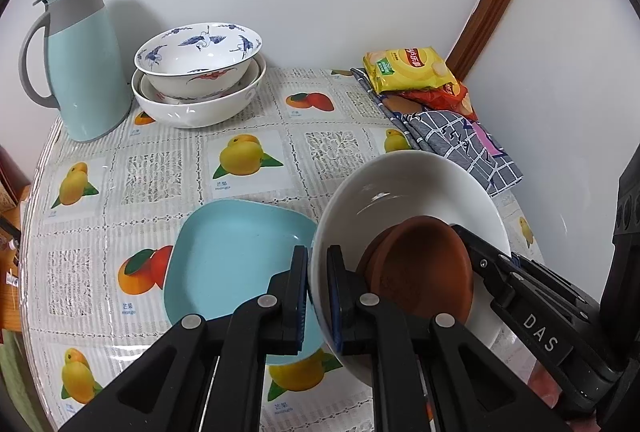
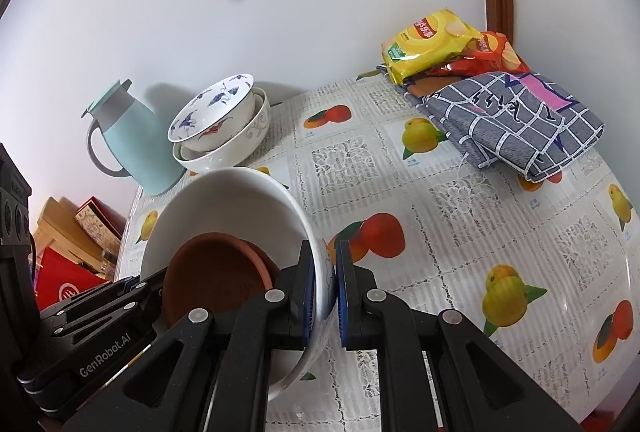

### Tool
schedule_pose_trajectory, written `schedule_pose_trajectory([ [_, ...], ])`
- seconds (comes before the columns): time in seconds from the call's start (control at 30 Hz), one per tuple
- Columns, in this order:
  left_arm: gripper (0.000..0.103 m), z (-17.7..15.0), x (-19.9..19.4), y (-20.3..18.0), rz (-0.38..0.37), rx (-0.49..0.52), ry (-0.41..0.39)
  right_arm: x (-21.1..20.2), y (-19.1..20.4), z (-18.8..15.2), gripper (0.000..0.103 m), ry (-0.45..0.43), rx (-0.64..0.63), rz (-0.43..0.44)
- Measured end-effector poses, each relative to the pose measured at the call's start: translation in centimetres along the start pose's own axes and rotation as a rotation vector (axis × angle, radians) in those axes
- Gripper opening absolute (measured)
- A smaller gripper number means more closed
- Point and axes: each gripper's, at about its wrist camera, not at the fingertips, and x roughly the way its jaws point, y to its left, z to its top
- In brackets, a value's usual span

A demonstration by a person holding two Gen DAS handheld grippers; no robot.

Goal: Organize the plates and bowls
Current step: 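Carry the white bowl with both grippers over the stacked blue and green plates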

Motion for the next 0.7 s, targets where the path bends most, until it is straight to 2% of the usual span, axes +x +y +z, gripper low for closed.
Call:
schedule_pose_trajectory([
  [0.7,0.01,0.5,1.3,2.4,0.033,-0.025,0.016,2.8,1.4,0.4,0.01,0.025,-0.016,0.026],
])
